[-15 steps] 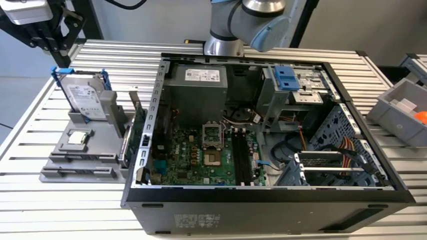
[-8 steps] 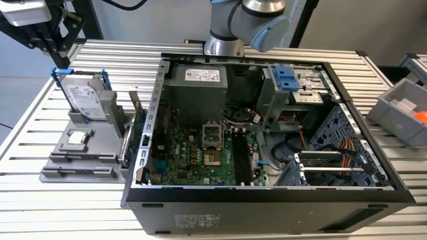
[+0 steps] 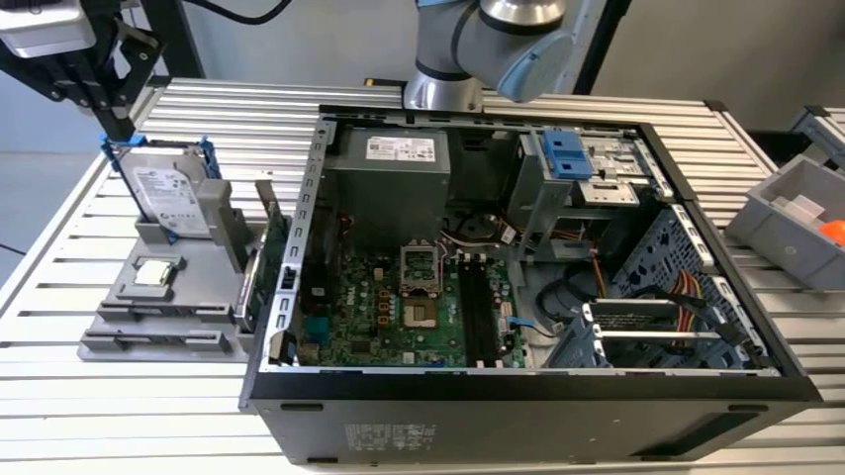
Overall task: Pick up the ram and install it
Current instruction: 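Reach for the ram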
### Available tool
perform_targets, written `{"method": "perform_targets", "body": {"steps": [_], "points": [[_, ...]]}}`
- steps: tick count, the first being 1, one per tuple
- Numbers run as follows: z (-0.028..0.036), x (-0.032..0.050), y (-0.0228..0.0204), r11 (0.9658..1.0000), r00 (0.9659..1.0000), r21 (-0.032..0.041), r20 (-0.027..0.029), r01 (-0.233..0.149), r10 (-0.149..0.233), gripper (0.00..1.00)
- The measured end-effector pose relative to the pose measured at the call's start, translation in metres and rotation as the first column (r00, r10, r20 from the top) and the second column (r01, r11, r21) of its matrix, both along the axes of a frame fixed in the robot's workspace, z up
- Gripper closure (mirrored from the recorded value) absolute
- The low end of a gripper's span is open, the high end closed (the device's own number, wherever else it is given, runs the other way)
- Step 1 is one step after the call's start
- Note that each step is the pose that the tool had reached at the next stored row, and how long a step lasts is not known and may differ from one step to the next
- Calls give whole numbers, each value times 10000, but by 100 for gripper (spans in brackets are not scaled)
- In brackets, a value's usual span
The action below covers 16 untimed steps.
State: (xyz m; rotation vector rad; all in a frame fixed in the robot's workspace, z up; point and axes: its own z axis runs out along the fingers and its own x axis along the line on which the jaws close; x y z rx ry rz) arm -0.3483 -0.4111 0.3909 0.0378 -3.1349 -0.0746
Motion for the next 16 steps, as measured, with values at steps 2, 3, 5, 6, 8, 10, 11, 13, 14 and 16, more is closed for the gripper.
{"method": "perform_targets", "body": {"steps": [2,3,5,6,8,10,11,13,14,16], "points": [[1,0,-24,10000,10000,-1,-7,1,-1,100],[0,0,-38,10000,10000,-1,-9,0,0,100],[0,0,-67,10000,10000,-1,-19,1,-1,100],[0,0,-83,10000,10000,0,-25,1,-1,100],[0,0,-111,10000,10000,-1,-35,1,-1,100],[0,0,-138,10000,10000,-1,-45,2,-2,100],[-1,-1,-152,10000,10000,0,-49,2,-2,100],[0,0,-180,10000,10000,-1,-61,2,-2,100],[-1,-1,-192,10000,10000,-1,-66,2,-2,100],[-1,-1,-215,10000,10000,0,-81,3,-3,100]]}}
